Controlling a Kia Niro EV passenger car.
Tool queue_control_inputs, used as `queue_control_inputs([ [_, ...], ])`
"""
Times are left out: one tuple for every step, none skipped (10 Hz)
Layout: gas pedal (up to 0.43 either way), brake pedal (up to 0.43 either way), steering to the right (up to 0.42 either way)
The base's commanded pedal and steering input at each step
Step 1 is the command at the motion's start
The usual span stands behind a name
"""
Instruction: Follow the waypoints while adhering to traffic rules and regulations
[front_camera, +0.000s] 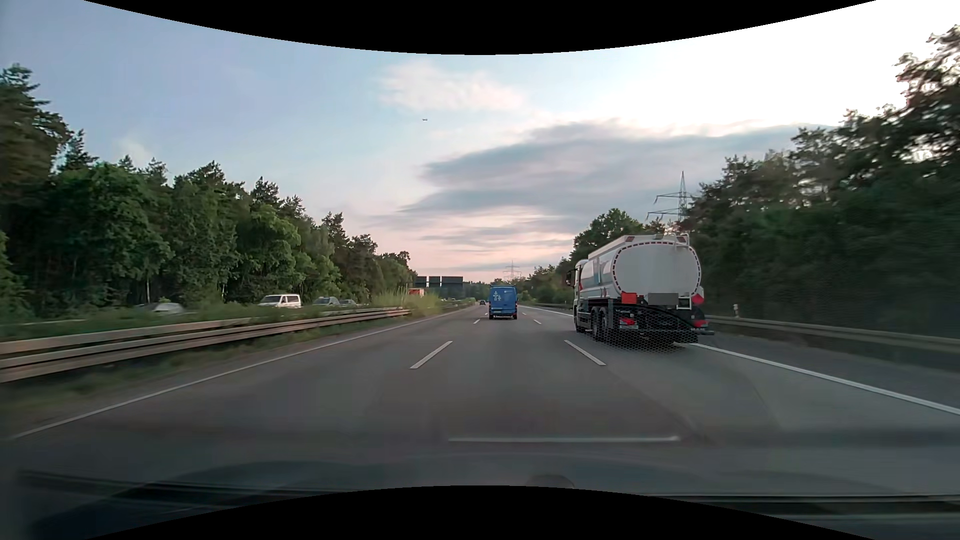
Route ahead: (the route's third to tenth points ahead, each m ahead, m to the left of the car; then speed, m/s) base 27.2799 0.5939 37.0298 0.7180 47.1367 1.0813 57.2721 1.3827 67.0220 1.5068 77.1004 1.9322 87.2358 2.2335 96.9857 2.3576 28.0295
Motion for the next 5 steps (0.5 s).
queue_control_inputs([
  [0.189, 0.0, -0.006],
  [0.189, 0.0, -0.006],
  [0.189, 0.0, -0.006],
  [0.189, 0.0, -0.006],
  [0.189, 0.0, -0.006],
])
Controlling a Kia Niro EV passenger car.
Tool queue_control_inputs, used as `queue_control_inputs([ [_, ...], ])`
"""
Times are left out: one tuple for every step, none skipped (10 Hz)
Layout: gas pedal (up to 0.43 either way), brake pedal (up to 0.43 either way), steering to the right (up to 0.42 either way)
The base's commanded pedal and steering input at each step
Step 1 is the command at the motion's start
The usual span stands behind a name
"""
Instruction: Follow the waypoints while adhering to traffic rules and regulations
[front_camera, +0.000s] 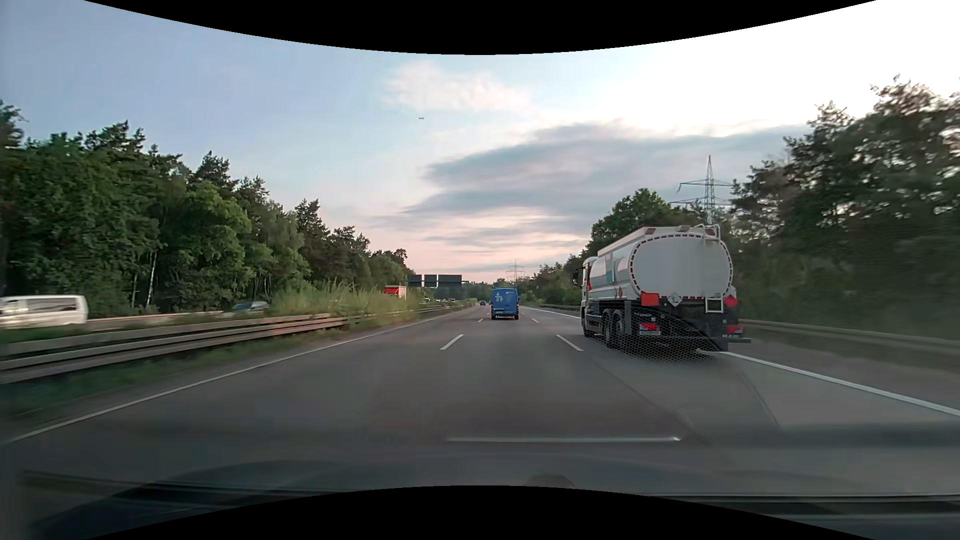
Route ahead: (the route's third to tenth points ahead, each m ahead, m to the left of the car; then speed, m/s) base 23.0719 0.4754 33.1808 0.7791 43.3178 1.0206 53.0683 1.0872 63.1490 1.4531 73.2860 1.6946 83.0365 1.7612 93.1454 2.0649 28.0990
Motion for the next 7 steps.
queue_control_inputs([
  [0.189, 0.0, -0.006],
  [0.189, 0.0, -0.006],
  [0.189, 0.0, -0.006],
  [0.189, 0.0, -0.006],
  [0.189, 0.0, -0.006],
  [0.189, 0.0, -0.006],
  [0.189, 0.0, -0.006],
])
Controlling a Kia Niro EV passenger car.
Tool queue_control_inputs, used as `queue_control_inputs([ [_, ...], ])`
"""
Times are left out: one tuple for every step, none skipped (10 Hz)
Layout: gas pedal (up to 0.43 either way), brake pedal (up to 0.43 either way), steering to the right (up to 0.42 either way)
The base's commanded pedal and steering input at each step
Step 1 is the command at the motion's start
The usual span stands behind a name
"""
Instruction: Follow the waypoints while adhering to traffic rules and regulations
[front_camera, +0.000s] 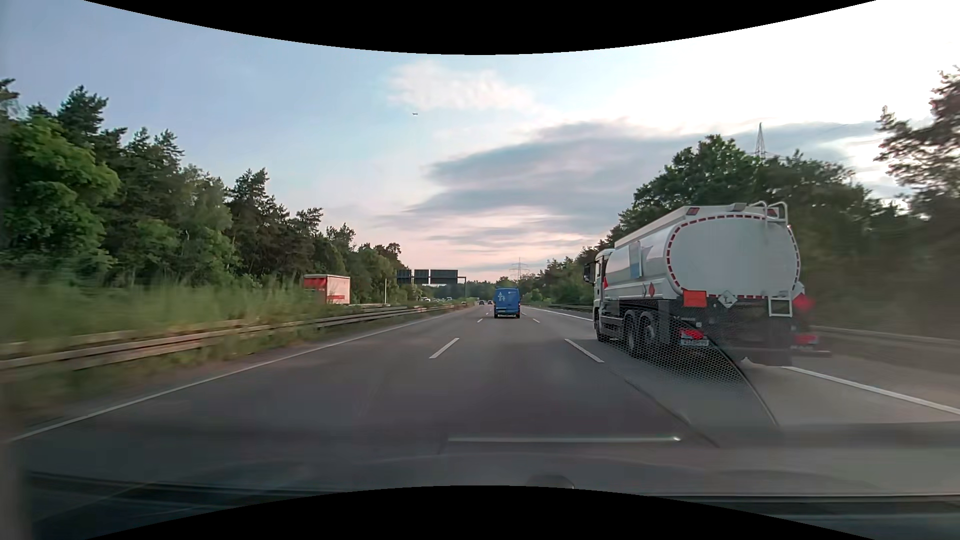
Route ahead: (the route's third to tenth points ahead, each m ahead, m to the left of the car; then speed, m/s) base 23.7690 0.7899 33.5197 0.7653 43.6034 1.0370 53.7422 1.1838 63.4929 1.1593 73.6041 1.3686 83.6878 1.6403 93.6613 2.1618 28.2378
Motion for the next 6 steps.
queue_control_inputs([
  [0.189, 0.0, -0.006],
  [0.177, 0.0, -0.006],
  [0.177, 0.0, -0.006],
  [0.177, 0.0, -0.006],
  [0.177, 0.0, -0.006],
  [0.169, 0.0, -0.006],
])
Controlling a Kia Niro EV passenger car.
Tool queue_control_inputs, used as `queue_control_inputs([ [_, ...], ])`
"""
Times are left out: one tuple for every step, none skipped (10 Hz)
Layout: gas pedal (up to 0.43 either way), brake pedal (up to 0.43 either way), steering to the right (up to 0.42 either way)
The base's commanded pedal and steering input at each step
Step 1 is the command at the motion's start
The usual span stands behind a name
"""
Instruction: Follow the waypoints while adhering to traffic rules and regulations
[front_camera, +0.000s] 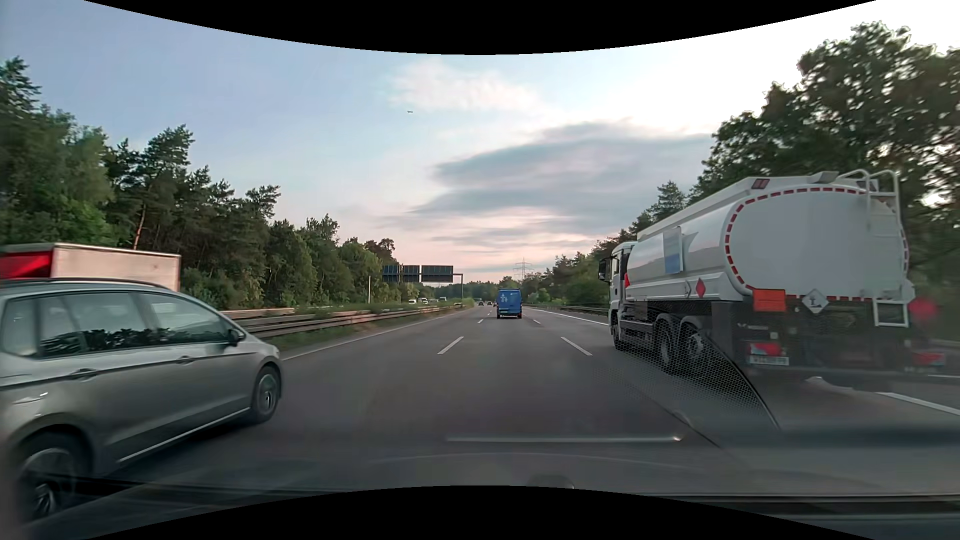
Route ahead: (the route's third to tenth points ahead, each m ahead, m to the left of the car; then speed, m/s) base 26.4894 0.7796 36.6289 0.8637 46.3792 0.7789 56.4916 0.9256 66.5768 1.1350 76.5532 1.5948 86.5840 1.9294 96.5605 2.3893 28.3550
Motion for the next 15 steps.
queue_control_inputs([
  [0.169, 0.0, -0.006],
  [0.169, 0.0, -0.006],
  [0.157, 0.0, -0.006],
  [0.157, 0.0, -0.006],
  [0.157, 0.0, -0.006],
  [0.157, 0.0, -0.006],
  [0.157, 0.0, -0.006],
  [0.157, 0.0, -0.006],
  [0.157, 0.0, -0.006],
  [0.157, 0.0, -0.006],
  [0.157, 0.0, -0.006],
  [0.157, 0.0, -0.006],
  [0.157, 0.0, -0.006],
  [0.157, 0.0, -0.006],
  [0.157, 0.0, -0.006],
])
